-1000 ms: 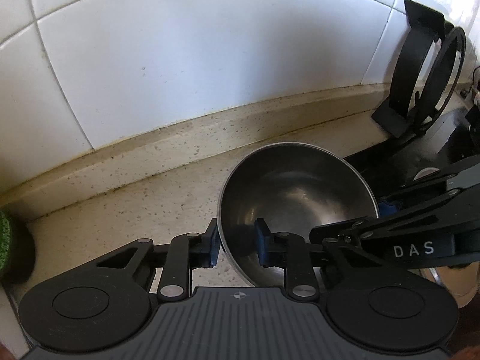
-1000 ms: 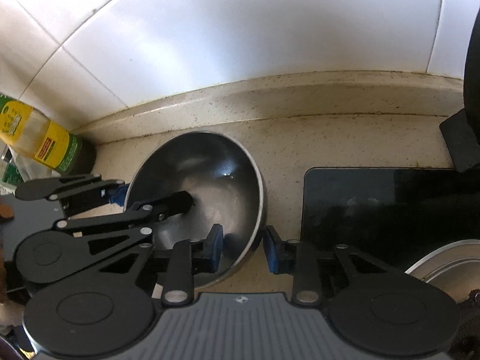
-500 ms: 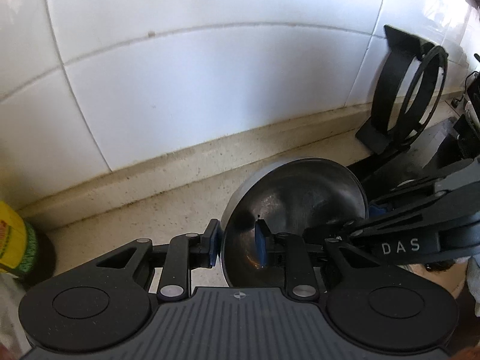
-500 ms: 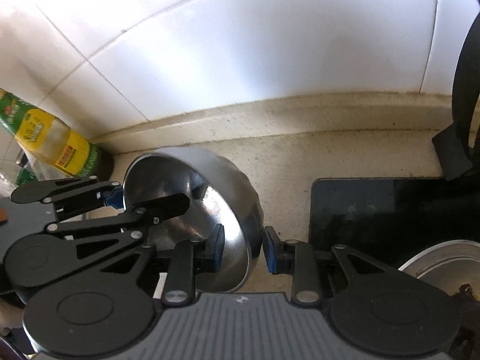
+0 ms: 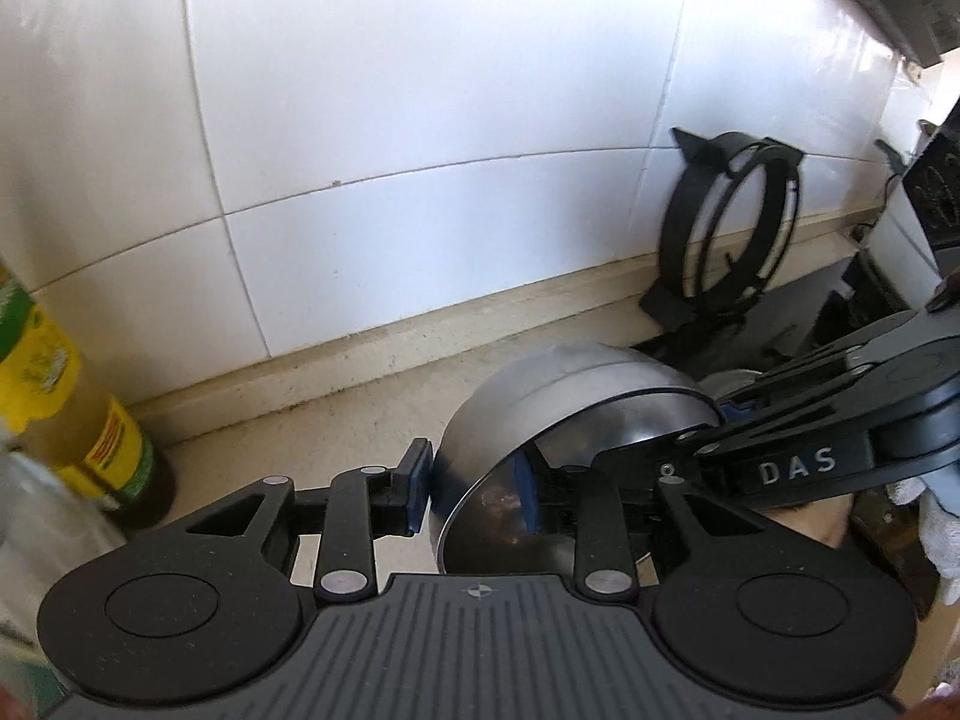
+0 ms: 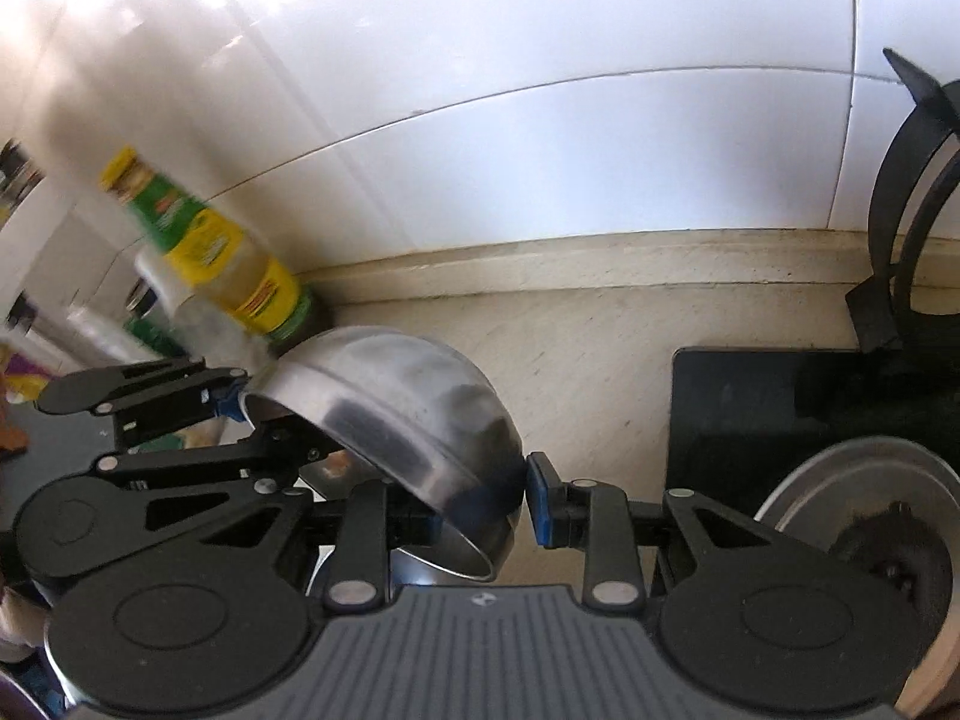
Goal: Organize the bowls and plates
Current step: 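Lift the steel bowl with both grippers toward the stacked bowls, then lower the bowl onto the stacked bowls and open both grippers, then move both grippers around the rim of the stacked steel bowls, then close both grippers on the rim of the stacked steel bowls, then lift and carry the bowl stack with both grippers toward the pink-flower plates, then lower the bowl stack onto the pink-flower plates and open both grippers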
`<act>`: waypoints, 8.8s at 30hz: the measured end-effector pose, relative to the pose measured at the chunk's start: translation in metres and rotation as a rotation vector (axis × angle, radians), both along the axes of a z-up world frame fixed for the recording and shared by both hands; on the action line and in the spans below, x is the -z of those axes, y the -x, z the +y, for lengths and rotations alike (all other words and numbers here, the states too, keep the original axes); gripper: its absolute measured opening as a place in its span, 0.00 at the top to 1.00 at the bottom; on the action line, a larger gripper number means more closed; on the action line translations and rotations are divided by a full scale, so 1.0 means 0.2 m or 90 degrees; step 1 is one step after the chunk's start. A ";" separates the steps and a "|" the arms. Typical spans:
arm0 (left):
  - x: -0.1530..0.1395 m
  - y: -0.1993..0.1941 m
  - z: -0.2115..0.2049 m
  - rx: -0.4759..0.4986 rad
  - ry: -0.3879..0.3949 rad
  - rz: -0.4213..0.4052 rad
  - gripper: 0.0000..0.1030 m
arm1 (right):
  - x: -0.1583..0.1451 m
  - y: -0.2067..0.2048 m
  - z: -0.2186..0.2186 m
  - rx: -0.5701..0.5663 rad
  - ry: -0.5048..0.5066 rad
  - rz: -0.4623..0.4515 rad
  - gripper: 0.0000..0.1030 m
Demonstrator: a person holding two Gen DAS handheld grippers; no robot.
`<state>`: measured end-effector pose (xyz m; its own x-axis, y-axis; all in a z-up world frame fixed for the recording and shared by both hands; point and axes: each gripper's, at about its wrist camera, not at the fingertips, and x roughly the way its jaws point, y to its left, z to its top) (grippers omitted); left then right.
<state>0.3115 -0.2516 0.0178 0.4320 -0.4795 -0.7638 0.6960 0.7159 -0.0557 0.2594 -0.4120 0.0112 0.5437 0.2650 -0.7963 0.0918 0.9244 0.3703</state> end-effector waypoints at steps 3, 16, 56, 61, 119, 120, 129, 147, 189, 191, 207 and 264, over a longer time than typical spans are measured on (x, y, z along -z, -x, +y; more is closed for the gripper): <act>-0.03 0.10 0.06 0.009 -0.005 -0.011 0.61 | 0.00 0.08 0.06 -0.010 -0.022 0.016 0.52; 0.00 0.27 0.25 0.027 -0.022 0.028 0.60 | 0.12 0.25 0.27 -0.054 -0.068 0.109 0.51; 0.17 0.63 0.49 0.023 0.045 0.000 0.17 | 0.03 0.41 0.31 -0.013 0.019 0.039 0.31; 0.21 0.64 0.49 0.019 0.033 -0.009 0.17 | 0.04 0.42 0.34 -0.008 0.018 0.045 0.31; 0.72 0.57 0.06 -0.183 -0.046 -0.086 0.01 | 0.55 -0.17 0.14 -0.256 -0.162 0.102 0.12; 0.73 0.55 0.05 -0.182 -0.046 -0.086 0.00 | 0.56 -0.19 0.15 -0.264 -0.161 0.106 0.12; 0.77 0.46 0.03 -0.192 -0.027 -0.077 0.00 | 0.62 -0.22 0.18 -0.281 -0.167 0.108 0.13; 0.62 0.57 0.01 -0.198 -0.037 -0.108 0.00 | 0.45 -0.11 0.17 -0.294 -0.165 0.060 0.13; 0.23 1.32 0.77 -0.285 -0.008 -0.148 0.00 | -0.01 0.45 1.11 -0.369 -0.120 -0.004 0.12; 0.22 1.36 0.82 -0.292 -0.009 -0.149 0.00 | -0.02 0.46 1.17 -0.376 -0.119 -0.006 0.12; 0.22 1.52 1.09 -0.326 -0.020 -0.148 0.00 | 0.02 0.49 1.49 -0.399 -0.124 -0.003 0.12; 0.41 1.34 1.09 -0.215 -0.124 -0.092 0.00 | 0.32 0.35 1.33 -0.305 -0.035 -0.026 0.12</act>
